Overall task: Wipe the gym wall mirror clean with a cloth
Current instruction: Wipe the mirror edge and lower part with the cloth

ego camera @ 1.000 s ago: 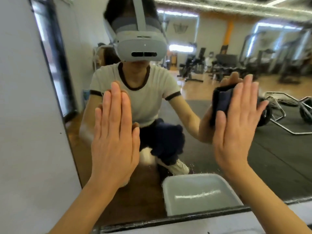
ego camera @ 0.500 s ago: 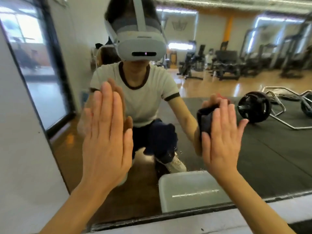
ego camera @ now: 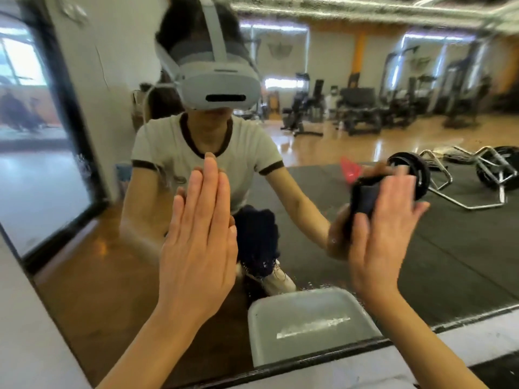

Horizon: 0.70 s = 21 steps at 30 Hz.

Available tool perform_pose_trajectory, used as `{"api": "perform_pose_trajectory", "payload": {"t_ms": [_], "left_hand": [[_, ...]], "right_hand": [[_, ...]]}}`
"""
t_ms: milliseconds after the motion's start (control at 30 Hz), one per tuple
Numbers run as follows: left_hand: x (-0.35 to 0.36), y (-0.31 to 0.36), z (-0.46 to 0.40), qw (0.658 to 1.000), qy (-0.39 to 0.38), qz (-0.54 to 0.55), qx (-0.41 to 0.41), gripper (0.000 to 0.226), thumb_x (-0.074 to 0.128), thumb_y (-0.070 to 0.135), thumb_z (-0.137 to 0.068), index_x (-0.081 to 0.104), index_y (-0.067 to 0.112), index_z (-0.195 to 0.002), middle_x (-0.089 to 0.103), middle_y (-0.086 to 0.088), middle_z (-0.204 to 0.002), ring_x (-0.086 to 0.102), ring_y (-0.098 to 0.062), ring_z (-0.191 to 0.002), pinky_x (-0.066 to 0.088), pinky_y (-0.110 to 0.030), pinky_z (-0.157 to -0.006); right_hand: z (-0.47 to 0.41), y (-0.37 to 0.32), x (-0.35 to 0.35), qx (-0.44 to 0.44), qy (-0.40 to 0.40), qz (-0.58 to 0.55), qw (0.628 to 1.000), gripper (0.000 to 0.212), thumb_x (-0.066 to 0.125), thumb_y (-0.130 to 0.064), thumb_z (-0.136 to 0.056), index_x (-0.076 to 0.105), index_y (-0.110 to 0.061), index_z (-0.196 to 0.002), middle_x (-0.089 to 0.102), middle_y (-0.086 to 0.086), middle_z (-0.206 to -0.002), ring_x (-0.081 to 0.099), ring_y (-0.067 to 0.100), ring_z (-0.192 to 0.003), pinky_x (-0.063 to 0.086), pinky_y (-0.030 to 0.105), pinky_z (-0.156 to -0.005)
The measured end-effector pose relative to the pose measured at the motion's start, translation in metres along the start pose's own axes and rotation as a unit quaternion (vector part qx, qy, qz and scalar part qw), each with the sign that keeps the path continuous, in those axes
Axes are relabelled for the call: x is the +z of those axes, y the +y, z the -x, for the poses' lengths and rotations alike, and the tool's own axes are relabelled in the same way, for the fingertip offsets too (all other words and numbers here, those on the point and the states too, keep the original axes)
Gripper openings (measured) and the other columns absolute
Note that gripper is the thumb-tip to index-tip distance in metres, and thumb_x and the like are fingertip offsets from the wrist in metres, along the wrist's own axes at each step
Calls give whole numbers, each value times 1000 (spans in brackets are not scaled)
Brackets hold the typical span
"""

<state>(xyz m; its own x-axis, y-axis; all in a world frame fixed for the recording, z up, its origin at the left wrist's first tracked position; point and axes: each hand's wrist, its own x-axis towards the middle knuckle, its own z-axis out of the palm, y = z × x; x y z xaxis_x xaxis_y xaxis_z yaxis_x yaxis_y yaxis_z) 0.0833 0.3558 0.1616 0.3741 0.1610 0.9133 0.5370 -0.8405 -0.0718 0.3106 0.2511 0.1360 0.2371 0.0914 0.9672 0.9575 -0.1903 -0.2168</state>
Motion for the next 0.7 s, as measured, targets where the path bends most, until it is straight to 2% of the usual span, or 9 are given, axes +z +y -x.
{"api": "perform_pose_trajectory", "payload": {"t_ms": [67,133,200,267,300,367,433,500,700], "left_hand": [[0,1,0,1000,1,-2,-6,65,32,21,-104,2,6,-160,-9,-6,-167,-7,-20,-156,-4,-34,-127],[0,1,-1,1000,1,-5,-4,65,34,23,-104,4,6,-160,-9,-7,-167,-6,-21,-156,-3,-35,-127],[-1,1,-1,1000,-2,-9,0,66,36,25,-104,6,5,-160,-8,-8,-168,-5,-22,-156,-3,-35,-127],[-2,1,-1,1000,-3,-10,3,67,37,26,-104,7,5,-160,-4,-10,-167,-5,-22,-156,-3,-35,-127],[-2,1,-1,1000,-2,-12,2,67,37,25,-104,7,5,-160,-3,-10,-167,-5,-22,-156,-4,-35,-127],[-1,1,-1,1000,0,-19,-1,67,39,24,-103,7,4,-159,-2,-11,-167,-6,-22,-156,-4,-35,-127],[0,3,-1,1000,9,-23,-5,68,40,23,-103,7,4,-159,-3,-10,-166,-7,-21,-156,-4,-36,-127],[2,4,-1,1000,16,-22,-9,69,43,22,-103,7,4,-159,-3,-8,-166,-8,-21,-156,-3,-37,-127],[1,3,0,1000,5,-16,-10,74,48,20,-101,5,5,-159,-5,-8,-166,-9,-21,-156,-4,-37,-126]], "right_hand": [[-1,1,5,123,44,-20,991,57,27,-25,-108,15,3,-156,13,22,-164,1,22,-155,-6,46,-124],[2,-31,15,164,47,-28,985,59,28,-24,-105,14,1,-156,11,18,-165,-1,22,-155,-6,49,-123],[24,-60,23,56,-7,-24,998,57,23,-29,-109,9,-6,-158,5,9,-167,-6,18,-155,-8,45,-124],[36,-62,17,-90,-65,-15,994,54,19,-30,-111,4,-15,-161,-5,0,-169,-4,18,-155,-7,42,-125],[26,-53,11,-127,-75,-20,989,53,21,-29,-111,6,-17,-160,-5,-2,-169,-2,17,-155,-6,42,-125],[-5,-38,0,-102,-41,-59,992,50,30,-26,-111,19,-12,-157,9,1,-167,2,16,-155,-4,44,-126],[-36,-34,-4,11,43,-143,989,47,45,-15,-107,33,-6,-152,25,8,-161,12,23,-154,1,49,-126],[-35,-44,2,71,87,-186,976,42,51,-9,-104,44,1,-144,33,11,-155,19,31,-152,4,53,-126],[75,-26,9,-89,-28,-55,994,44,38,-23,-111,30,-15,-153,17,-11,-167,15,19,-154,4,47,-126]]}}
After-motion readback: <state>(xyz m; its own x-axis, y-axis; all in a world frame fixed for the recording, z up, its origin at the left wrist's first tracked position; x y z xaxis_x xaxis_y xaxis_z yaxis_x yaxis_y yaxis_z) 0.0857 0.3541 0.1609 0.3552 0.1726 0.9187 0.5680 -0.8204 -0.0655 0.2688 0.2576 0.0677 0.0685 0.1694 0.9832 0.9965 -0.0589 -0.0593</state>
